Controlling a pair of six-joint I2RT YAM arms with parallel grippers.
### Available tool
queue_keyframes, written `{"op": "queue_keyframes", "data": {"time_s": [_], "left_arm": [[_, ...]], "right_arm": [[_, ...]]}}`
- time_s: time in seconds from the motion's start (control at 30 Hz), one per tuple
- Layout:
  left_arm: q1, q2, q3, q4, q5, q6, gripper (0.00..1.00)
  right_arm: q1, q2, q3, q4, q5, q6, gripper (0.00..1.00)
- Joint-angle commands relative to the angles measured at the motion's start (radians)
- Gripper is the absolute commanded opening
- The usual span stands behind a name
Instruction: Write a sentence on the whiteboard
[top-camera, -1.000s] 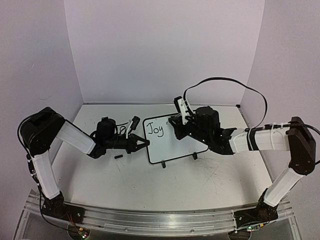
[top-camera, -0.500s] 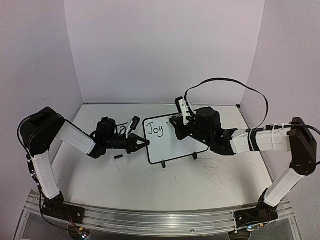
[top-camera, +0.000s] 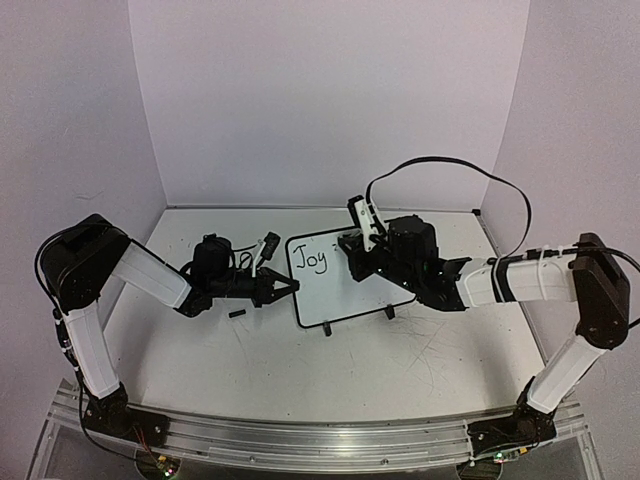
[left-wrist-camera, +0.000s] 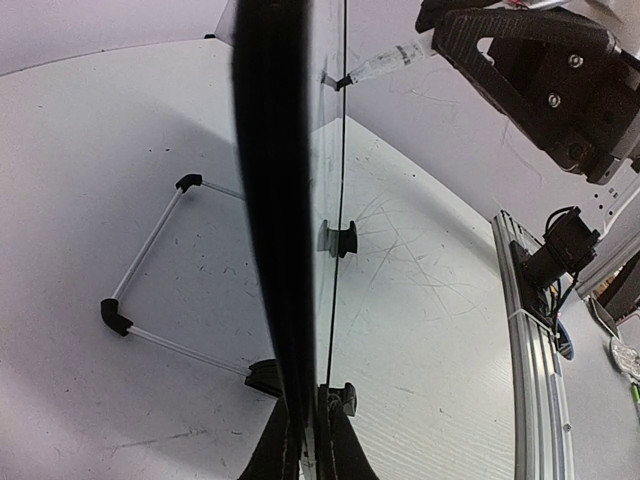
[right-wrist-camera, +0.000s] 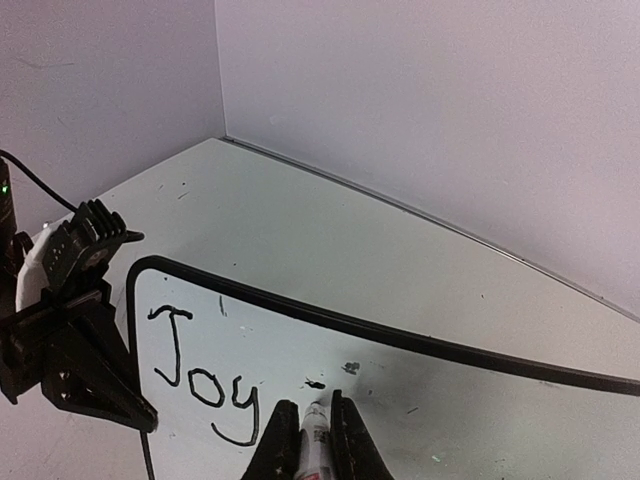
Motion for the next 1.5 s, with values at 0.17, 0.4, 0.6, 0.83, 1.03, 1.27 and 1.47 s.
{"op": "queue_keyframes", "data": {"time_s": [0.17,0.4,0.6,0.83,1.03,1.27,1.47], "left_arm": [[0.001,-0.016,0.021,-0.064,-0.031,0.063,0.00],[0.000,-0.017,0.022,-0.066,-0.032,0.063,0.00],[0.000,-0.016,0.020,-0.066,-0.031,0.063,0.00],[0.000,-0.013,0.022,-0.068,-0.031,0.062,0.00],[0.000,-0.017,0.021,-0.068,-0.033,0.061,0.00],[0.000,-0.018,0.020,-0.069,-0.032,0.061,0.00],[0.000,-0.025,0.019,-0.069,-0.034,0.061,0.00]], "right_arm": [[0.004,0.005,0.006,0.013,0.029,0.014,0.00],[0.016,0.006,-0.024,0.007,0.035,0.031,0.00],[0.023,0.006,-0.047,0.008,0.033,0.057,0.00],[0.024,-0.019,-0.027,0.019,0.016,0.056,0.00],[0.016,-0.081,-0.034,0.023,0.014,0.059,0.00],[0.002,-0.052,-0.015,0.024,0.023,0.050,0.00],[0.001,-0.037,-0.005,0.024,0.037,0.039,0.00]]}}
